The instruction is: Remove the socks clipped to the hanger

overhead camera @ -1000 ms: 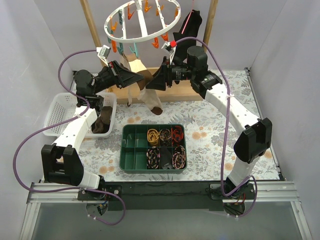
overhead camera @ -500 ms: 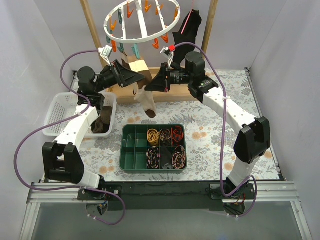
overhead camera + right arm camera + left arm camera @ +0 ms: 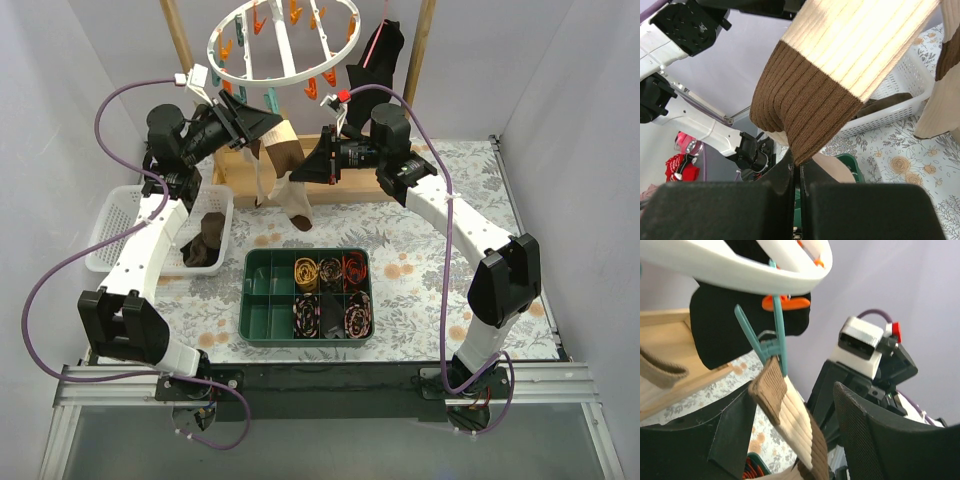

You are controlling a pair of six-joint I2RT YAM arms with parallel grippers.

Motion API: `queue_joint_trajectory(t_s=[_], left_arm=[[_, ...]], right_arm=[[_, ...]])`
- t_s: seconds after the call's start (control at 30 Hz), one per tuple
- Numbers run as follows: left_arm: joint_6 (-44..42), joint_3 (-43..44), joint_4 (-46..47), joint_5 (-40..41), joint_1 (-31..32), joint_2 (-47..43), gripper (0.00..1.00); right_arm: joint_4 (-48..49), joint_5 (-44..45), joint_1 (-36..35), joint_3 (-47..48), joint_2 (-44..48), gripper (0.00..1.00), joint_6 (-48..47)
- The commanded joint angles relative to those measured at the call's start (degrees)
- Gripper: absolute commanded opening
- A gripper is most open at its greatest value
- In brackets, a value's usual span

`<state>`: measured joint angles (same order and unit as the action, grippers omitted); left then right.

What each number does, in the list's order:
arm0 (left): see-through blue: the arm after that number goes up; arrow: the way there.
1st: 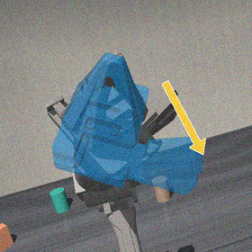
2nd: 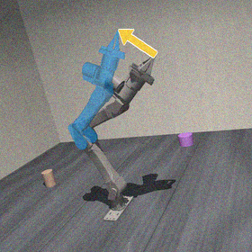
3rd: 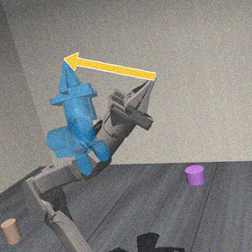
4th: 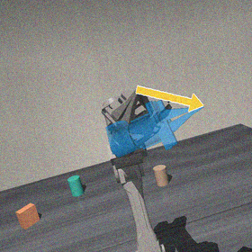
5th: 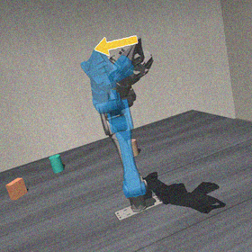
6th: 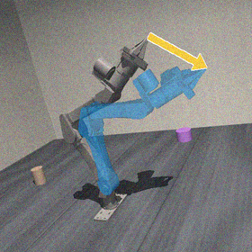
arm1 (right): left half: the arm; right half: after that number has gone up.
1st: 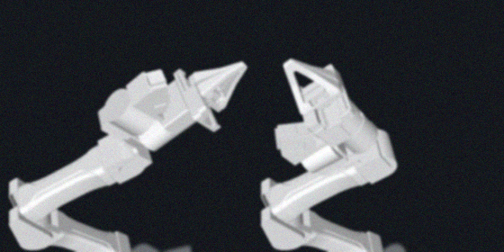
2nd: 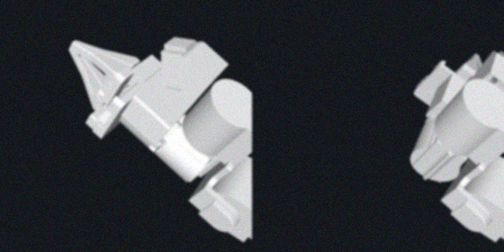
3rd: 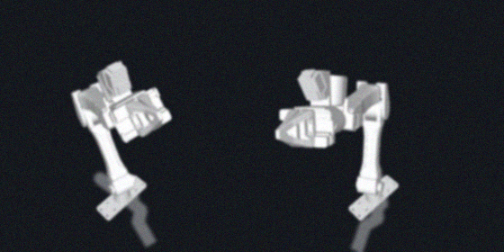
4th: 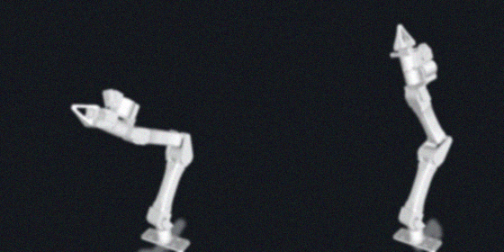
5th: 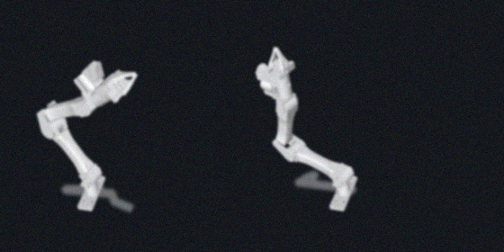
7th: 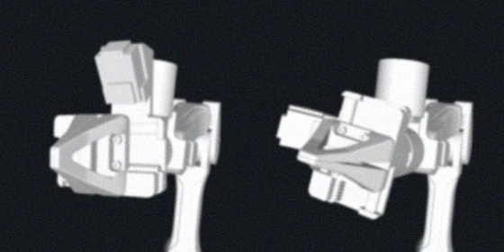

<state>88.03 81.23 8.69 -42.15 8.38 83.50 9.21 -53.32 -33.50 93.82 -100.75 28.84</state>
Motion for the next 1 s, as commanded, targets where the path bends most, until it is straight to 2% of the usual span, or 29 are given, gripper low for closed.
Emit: queue_joint_trajectory(t_s=[0.0,0.4,0.73,0.97], left_arm=[[-0.7,3.9,-3.2,5.2,0.1,2.3,0.6],[2.2,7.6,-1.1,9.2,0.1,6.4,0.47],[3.9,8.9,0.6,10.7,0.4,7.6,0.44],[6.4,9.1,3.0,11.9,0.7,8.3,0.38]], right_arm=[[2.9,-0.8,-0.1,0.0,2.3,0.01,0.9],[2.9,-1.0,-0.1,-0.1,2.3,0.01,0.9],[2.9,-0.9,-0.2,-0.9,2.6,0.01,0.8],[2.9,-0.9,-0.3,-1.8,3.0,0.01,1.0]])
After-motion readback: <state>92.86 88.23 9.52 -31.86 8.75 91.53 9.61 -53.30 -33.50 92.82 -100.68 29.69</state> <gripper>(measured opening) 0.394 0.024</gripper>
